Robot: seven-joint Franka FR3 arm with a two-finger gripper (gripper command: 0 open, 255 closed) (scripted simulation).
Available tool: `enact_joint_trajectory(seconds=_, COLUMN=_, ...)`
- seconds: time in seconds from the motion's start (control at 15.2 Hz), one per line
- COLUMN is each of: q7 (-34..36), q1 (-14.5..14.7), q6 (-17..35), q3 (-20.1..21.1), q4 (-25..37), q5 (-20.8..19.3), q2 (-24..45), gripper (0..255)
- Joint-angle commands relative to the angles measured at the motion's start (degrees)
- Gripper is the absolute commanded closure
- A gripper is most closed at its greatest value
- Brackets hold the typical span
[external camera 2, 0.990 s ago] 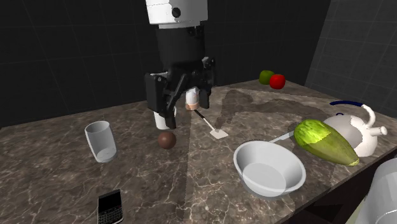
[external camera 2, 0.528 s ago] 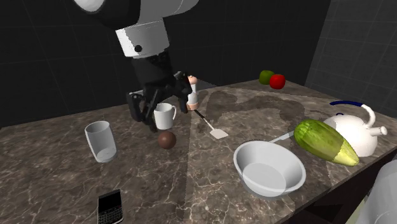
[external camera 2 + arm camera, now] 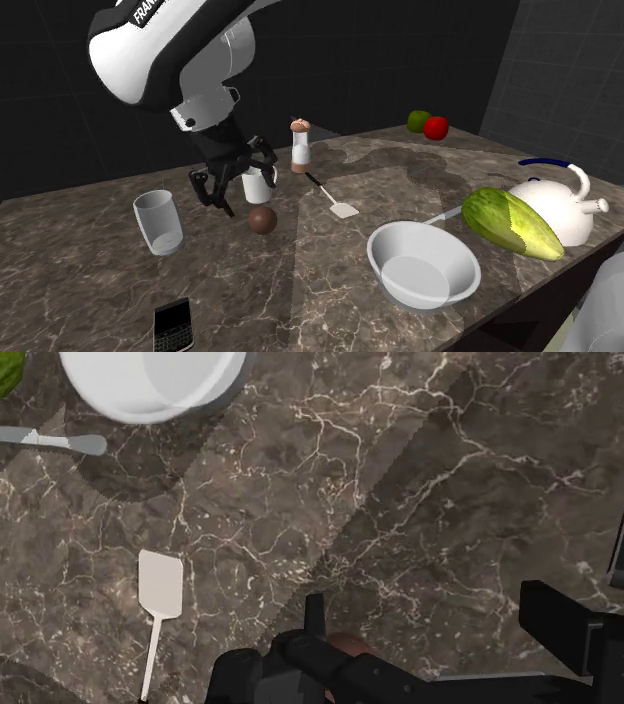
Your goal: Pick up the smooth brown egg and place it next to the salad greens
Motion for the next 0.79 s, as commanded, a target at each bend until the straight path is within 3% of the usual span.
enact_joint_trajectory(seconds=0.0, q7=1.46, q1=-0.01, q6=-0.84, q3=-0.27, q4=4.34, q5=-1.57, q2=5.20, gripper=0)
enact_joint_trajectory(seconds=0.4, q7=4.16, q1=0.28, q6=-4.76, q3=-2.14, q4=19.36, q5=-5.31, q2=21.02, gripper=0)
enact_joint_trajectory(seconds=0.73, q7=4.73, q1=0.49, q6=-10.15, q3=-4.28, q4=35.41, q5=-7.31, q2=35.25, gripper=0)
